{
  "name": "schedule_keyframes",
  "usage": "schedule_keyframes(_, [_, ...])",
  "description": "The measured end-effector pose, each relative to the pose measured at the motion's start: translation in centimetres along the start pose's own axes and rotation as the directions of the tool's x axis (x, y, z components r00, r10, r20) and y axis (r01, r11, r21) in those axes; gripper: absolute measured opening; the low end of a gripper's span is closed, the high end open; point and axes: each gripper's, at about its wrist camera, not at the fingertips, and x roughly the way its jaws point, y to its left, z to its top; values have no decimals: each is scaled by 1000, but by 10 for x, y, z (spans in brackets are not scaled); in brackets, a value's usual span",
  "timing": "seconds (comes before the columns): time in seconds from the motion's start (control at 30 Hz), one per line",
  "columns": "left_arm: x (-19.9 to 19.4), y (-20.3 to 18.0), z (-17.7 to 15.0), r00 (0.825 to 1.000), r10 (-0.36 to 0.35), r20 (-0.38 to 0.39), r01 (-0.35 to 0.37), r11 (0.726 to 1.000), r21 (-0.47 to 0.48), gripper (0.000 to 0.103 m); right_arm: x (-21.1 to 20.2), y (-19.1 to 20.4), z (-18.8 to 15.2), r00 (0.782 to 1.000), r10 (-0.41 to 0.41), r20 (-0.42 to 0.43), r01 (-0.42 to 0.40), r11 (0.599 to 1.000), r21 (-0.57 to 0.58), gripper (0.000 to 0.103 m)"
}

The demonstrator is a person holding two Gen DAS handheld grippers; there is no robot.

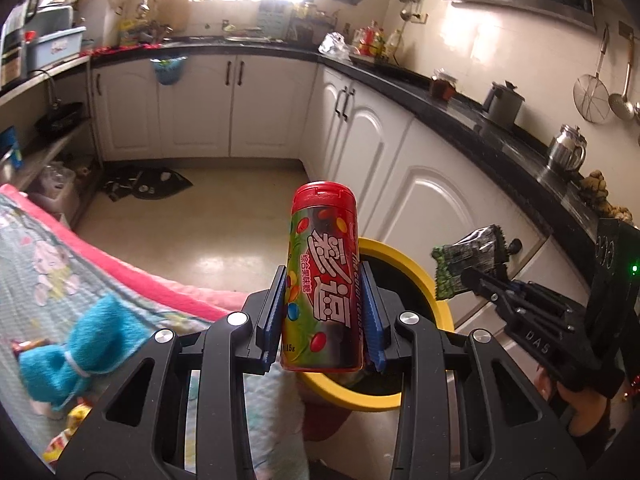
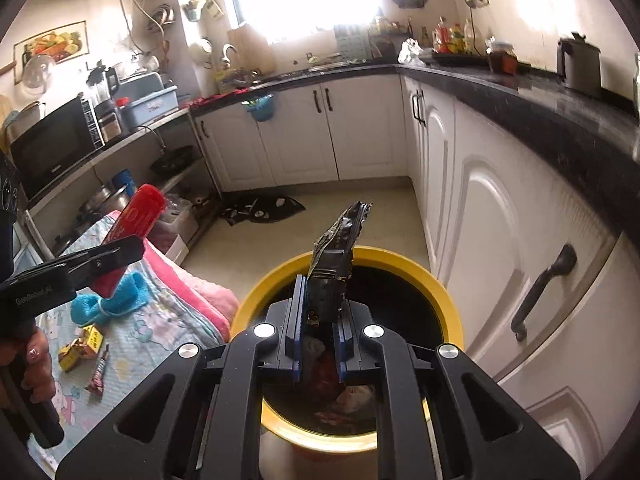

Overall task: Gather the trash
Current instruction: 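Carry the candy tube and green snack bag over the yellow bin, then open both tools over the yellow bin to drop the tube and bag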

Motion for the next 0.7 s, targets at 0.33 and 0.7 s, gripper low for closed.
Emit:
schedule_keyframes(0.33, [50,-27,-7,996,-36,-83,40,998,48,28,32,-15,-19,996,-5,-92,8,999,36,13])
schedule_keyframes(0.7, [78,-31,-16,990,-39,-132,44,998,40,28,55,-24,-31,988,-3,-154,12,998,57,16])
